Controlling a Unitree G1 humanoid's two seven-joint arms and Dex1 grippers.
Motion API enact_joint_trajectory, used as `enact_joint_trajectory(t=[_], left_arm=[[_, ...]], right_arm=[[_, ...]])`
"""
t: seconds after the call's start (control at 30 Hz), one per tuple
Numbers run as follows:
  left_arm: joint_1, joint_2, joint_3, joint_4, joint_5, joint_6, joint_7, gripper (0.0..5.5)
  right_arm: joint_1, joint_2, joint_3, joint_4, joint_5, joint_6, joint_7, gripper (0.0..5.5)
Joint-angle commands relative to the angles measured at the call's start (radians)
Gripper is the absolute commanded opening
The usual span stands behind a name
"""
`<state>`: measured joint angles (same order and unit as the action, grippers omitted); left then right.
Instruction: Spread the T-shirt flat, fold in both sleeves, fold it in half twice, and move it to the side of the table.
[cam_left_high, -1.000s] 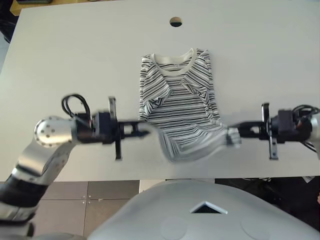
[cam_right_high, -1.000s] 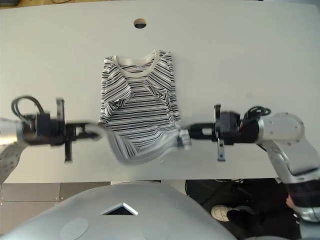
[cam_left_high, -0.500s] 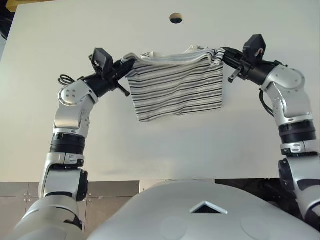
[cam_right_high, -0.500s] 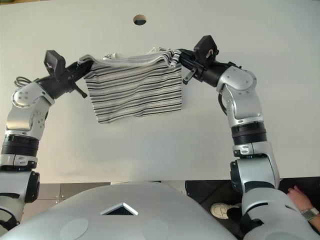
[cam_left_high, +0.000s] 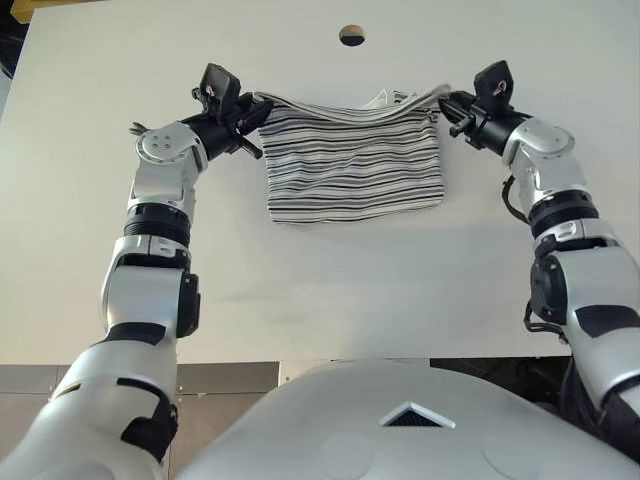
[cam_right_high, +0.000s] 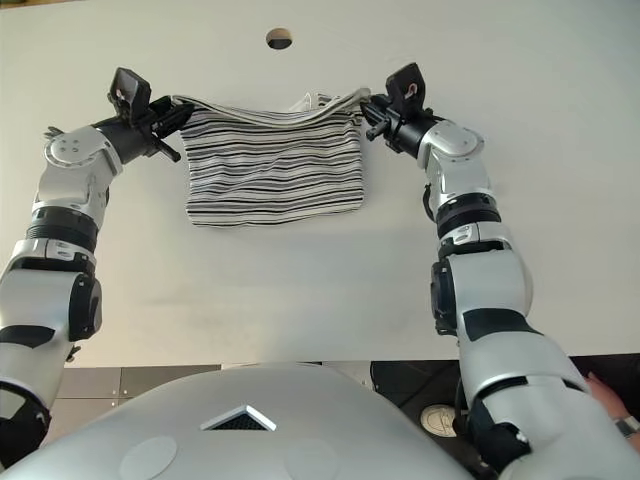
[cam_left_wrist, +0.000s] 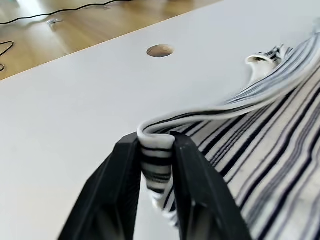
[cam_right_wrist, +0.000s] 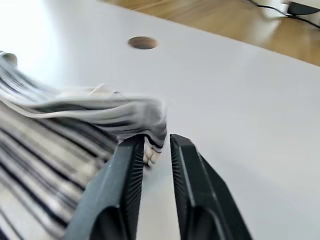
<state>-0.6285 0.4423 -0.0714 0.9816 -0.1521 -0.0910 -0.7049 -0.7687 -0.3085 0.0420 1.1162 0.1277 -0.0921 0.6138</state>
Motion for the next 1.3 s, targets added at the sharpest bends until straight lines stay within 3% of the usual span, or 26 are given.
enact_joint_trajectory(t=[0.03,0.13,0.23,0.33,0.47,0.57,0.7,0.83,0.97,1.13,1.3], left_arm=[[-0.067,0.021,0.037,0.126,0.04,-0.027,0.059,1.22],[-0.086,0.02,0.059,0.17,0.051,-0.051,0.074,1.22],[-0.087,0.006,0.094,0.144,0.026,-0.125,0.01,1.22],[0.032,-0.016,0.069,-0.107,-0.016,-0.348,-0.175,1.22],[0.169,0.024,-0.074,-0.39,0.319,-0.838,-0.06,1.22],[0.231,0.064,-0.187,-0.482,0.563,-0.969,-0.034,1.22],[0.255,0.142,-0.291,-0.499,0.908,-0.977,0.083,1.22],[0.255,0.191,-0.353,-0.55,1.095,-0.921,0.198,1.22],[0.218,0.242,-0.425,-0.555,1.265,-0.838,0.319,1.22],[0.137,0.285,-0.512,-0.463,1.399,-0.726,0.476,1.22],[0.085,0.288,-0.597,-0.416,1.446,-0.691,0.608,1.22]], right_arm=[[-0.087,0.027,-0.094,0.075,0.045,0.064,-0.065,1.27],[-0.118,0.038,-0.163,0.103,0.075,0.087,-0.119,1.27],[-0.1,0.044,-0.129,0.057,0.021,-0.027,-0.088,1.27],[-0.015,0.024,0.03,-0.077,-0.148,-0.27,-0.034,1.27],[0.041,-0.086,0.304,-0.156,-0.544,-0.479,-0.196,1.27],[0.037,-0.1,0.388,-0.155,-0.664,-0.515,-0.256,1.27],[0.042,-0.113,0.462,-0.151,-0.745,-0.533,-0.258,1.27],[0.077,-0.15,0.509,-0.198,-0.764,-0.55,-0.153,1.27],[0.192,-0.234,0.537,-0.395,-0.693,-0.539,0.093,1.27],[0.385,-0.341,0.565,-0.808,-0.465,-0.415,0.403,1.27],[0.442,-0.299,0.553,-1.02,-0.313,-0.303,0.46,1.27]])
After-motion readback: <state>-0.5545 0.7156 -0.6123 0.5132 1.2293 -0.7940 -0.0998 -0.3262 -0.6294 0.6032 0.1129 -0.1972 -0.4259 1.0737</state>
